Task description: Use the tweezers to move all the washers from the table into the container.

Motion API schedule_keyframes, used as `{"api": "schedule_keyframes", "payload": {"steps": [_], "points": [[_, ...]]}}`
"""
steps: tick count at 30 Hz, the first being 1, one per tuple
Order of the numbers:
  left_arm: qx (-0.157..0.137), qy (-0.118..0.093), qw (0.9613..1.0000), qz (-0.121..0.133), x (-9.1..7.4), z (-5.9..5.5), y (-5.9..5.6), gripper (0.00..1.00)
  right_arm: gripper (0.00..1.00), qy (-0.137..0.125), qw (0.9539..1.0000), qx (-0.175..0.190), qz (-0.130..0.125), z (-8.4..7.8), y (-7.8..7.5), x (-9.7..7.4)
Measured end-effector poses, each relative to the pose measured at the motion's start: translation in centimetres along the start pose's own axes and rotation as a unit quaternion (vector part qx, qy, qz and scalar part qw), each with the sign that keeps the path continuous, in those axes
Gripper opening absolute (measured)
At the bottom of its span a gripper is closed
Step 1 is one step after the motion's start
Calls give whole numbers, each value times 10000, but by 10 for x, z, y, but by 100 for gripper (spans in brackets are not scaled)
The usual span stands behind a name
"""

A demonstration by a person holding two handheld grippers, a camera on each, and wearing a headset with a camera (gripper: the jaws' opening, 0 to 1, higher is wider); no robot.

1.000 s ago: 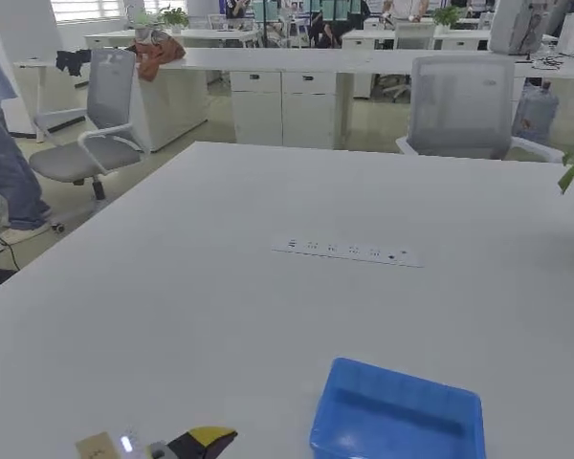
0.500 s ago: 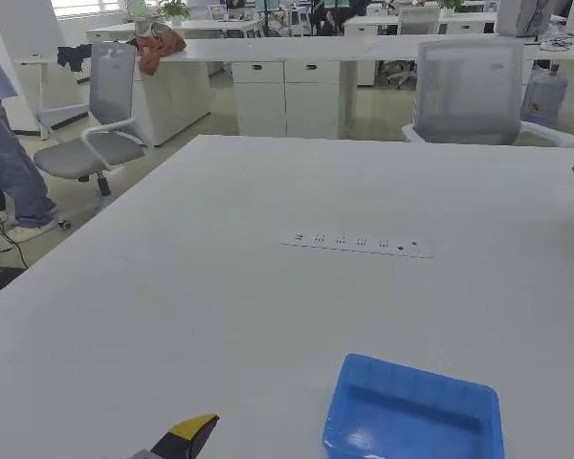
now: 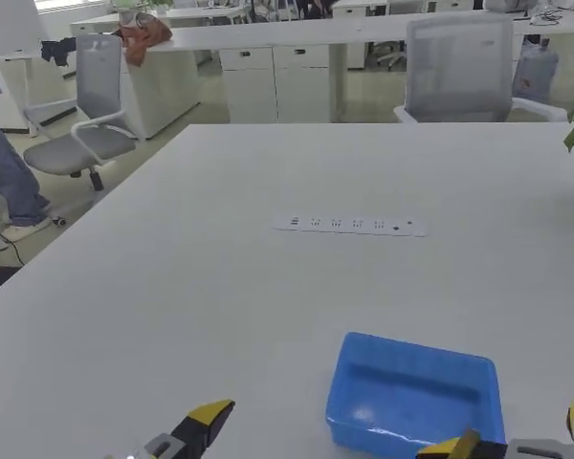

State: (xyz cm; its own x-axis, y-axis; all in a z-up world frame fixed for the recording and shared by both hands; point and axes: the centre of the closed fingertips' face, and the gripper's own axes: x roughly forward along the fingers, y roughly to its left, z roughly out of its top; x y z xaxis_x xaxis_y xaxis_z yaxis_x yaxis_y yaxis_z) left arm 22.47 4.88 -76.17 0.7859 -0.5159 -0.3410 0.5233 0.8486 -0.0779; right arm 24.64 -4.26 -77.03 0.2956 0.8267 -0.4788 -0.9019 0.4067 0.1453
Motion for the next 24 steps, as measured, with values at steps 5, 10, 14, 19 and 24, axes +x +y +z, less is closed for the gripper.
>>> {"api": "schedule_keyframes", "payload": {"steps": [5, 10, 14, 19, 24], "points": [[-151, -104, 9997, 139, -2, 2, 7, 92, 2, -132, 9998, 116, -75, 11, -8, -11], [-167, -127, 9996, 205, -4, 3, 10, 90, 2, -168, 9997, 91, -146, 19, -15, -14], [-227, -107, 9995, 187, -4, 2, 10, 90, 2, -242, 9995, -22, -191, 33, -23, -16], [-253, -143, 9994, 177, -5, 3, 10, 90, 2, -362, 9988, -73, -323, 45, -41, -16], [-226, -142, 9995, 186, -5, 3, 10, 89, 2, -505, 9975, 143, -479, 51, -65, -13]]}}
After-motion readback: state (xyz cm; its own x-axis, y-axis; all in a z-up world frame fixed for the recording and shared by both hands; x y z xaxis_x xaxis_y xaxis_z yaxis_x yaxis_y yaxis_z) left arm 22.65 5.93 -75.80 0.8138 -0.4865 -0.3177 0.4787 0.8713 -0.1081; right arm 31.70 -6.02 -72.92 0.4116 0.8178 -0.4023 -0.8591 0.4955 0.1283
